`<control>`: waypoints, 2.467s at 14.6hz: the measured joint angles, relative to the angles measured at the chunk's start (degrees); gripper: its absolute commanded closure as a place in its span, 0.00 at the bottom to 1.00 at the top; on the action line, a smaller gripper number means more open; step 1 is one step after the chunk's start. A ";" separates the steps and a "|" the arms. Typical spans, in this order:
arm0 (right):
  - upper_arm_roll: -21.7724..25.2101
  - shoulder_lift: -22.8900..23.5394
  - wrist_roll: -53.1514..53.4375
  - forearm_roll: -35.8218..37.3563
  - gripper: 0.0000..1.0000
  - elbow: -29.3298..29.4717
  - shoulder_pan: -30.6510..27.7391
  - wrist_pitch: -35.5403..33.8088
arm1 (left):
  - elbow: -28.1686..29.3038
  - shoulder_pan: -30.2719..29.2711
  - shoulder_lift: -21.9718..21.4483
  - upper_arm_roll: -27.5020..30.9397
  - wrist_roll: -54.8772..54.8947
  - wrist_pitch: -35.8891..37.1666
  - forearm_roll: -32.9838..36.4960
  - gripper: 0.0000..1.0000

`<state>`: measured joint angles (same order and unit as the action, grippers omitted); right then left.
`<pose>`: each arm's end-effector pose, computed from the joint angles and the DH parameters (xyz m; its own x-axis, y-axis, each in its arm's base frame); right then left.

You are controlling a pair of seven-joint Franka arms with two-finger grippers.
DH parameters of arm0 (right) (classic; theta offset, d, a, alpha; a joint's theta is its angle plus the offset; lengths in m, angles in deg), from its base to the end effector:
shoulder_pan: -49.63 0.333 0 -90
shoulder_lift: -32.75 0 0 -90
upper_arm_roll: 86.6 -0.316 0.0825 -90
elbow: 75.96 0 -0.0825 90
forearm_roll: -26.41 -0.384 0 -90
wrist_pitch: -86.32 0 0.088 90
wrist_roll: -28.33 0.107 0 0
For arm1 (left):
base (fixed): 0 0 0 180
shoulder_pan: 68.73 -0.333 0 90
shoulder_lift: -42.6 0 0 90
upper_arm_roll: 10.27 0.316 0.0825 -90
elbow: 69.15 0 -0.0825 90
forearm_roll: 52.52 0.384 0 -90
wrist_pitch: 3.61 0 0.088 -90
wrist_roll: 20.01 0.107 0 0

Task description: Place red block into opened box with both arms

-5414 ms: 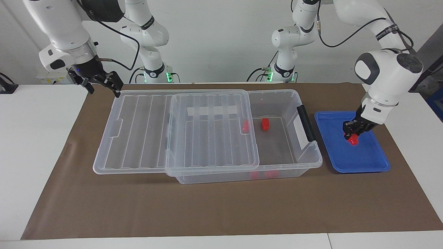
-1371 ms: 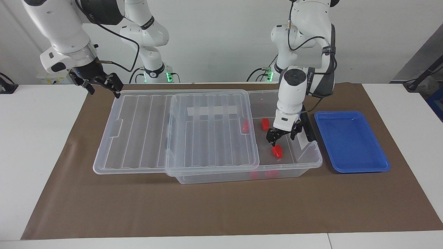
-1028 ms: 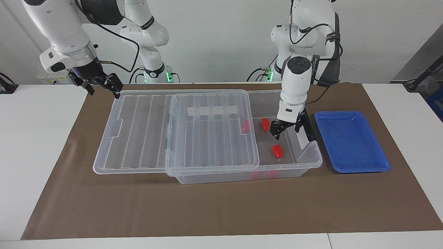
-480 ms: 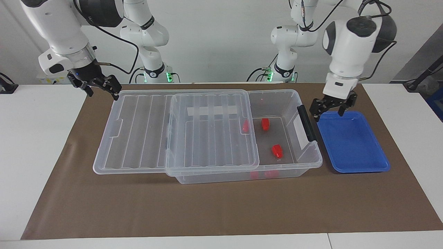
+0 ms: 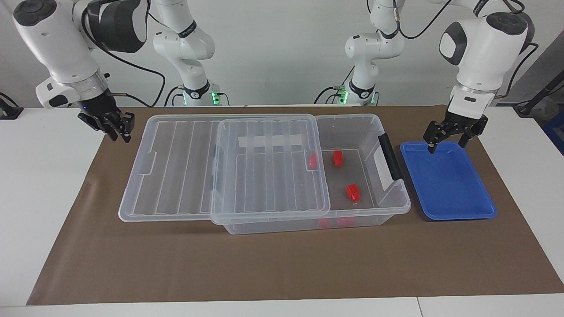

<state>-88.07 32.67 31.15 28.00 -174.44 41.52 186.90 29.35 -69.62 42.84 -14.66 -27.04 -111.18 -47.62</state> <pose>0.5619 -0.0679 0.5711 0.9865 -0.1592 0.0393 -0.1603 -0.9867 0.0256 0.5786 -0.0289 0.5799 0.9862 0.0363 0.1616 0.0473 -0.9968 -0.0648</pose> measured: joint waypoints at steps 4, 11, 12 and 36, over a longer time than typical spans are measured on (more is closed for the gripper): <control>0.10 0.40 -0.31 0.00 1.00 -5.63 -3.07 7.73 | -0.37 -4.50 -0.76 1.97 17.33 2.59 -6.31 0.00; -0.01 3.91 -0.38 0.00 1.00 -8.55 -3.50 13.83 | 4.76 0.28 -2.67 8.71 17.29 -1.86 -7.58 0.00; -0.04 4.16 -0.41 0.00 1.00 -9.08 -3.47 14.25 | 5.73 2.07 -3.35 9.97 16.48 -2.15 -7.65 0.00; -1.14 3.40 -0.41 -0.05 1.00 -10.78 9.62 10.92 | -0.59 11.97 -6.48 12.55 11.74 11.12 -5.11 0.00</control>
<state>-89.22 36.08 30.74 27.95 -185.22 51.14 197.82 28.76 -57.65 36.36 -2.11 -15.30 -100.06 -52.73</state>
